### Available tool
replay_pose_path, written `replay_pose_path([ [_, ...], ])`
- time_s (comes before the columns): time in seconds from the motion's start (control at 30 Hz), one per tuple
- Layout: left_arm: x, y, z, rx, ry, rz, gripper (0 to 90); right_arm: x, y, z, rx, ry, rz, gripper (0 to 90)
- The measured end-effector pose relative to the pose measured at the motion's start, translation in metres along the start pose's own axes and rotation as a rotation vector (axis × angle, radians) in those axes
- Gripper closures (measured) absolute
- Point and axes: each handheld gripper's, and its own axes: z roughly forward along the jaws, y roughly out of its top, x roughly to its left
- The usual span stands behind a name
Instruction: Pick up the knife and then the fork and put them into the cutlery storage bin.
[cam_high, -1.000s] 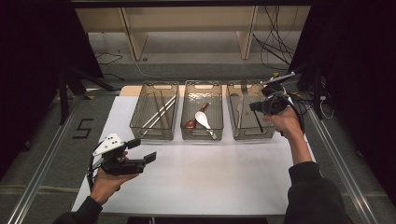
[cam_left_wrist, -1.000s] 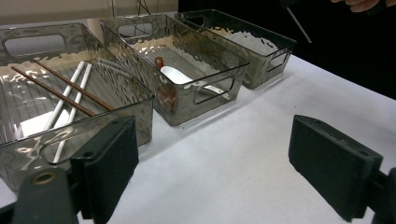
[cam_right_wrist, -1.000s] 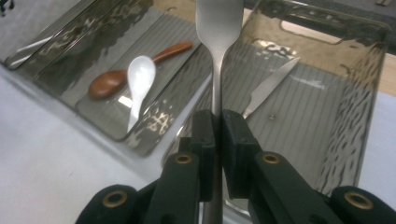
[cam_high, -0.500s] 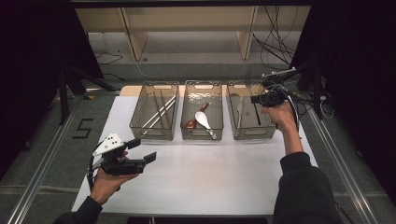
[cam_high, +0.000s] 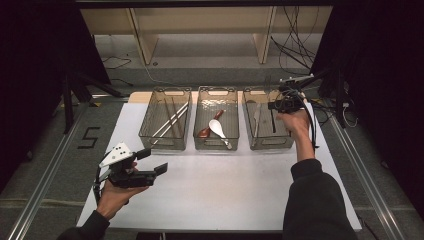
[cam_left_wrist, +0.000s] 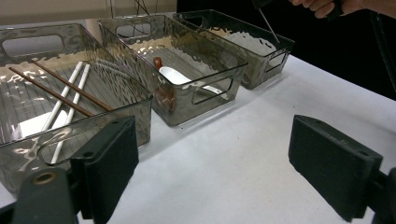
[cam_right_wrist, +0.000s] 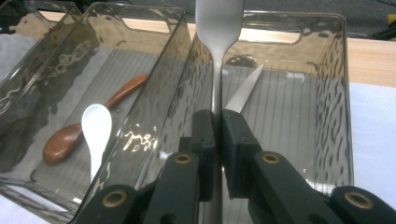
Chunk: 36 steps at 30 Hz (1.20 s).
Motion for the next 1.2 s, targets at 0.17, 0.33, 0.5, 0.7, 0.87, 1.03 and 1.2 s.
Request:
replay_pose_path([
  [0.17, 0.000, 0.000, 0.000, -0.002, -0.002, 0.000, 15.5, 0.001, 0.000, 0.004, -0.006, -0.004, 0.015, 84.7],
  [0.33, -0.001, 0.000, 0.000, -0.003, -0.002, 0.002, 15.6, 0.003, -0.001, 0.010, -0.002, -0.009, 0.026, 84.7],
  [0.5, 0.000, 0.000, -0.001, -0.004, -0.002, 0.001, 15.5, 0.005, -0.001, 0.012, -0.005, -0.006, 0.039, 84.7],
  [0.7, 0.000, 0.000, -0.001, -0.002, -0.003, 0.004, 15.5, 0.004, -0.004, 0.016, 0.002, -0.010, 0.059, 84.7],
  [0.87, 0.000, 0.000, -0.001, -0.002, -0.003, 0.003, 15.5, 0.003, -0.006, 0.018, 0.004, -0.016, 0.075, 84.7],
  [1.03, 0.000, 0.000, -0.001, -0.002, -0.004, 0.004, 15.5, 0.003, -0.008, 0.021, 0.006, -0.018, 0.084, 84.7],
  [1.2, -0.001, 0.000, -0.001, -0.002, -0.004, 0.004, 15.5, 0.000, -0.014, 0.026, 0.017, -0.022, 0.108, 84.6],
])
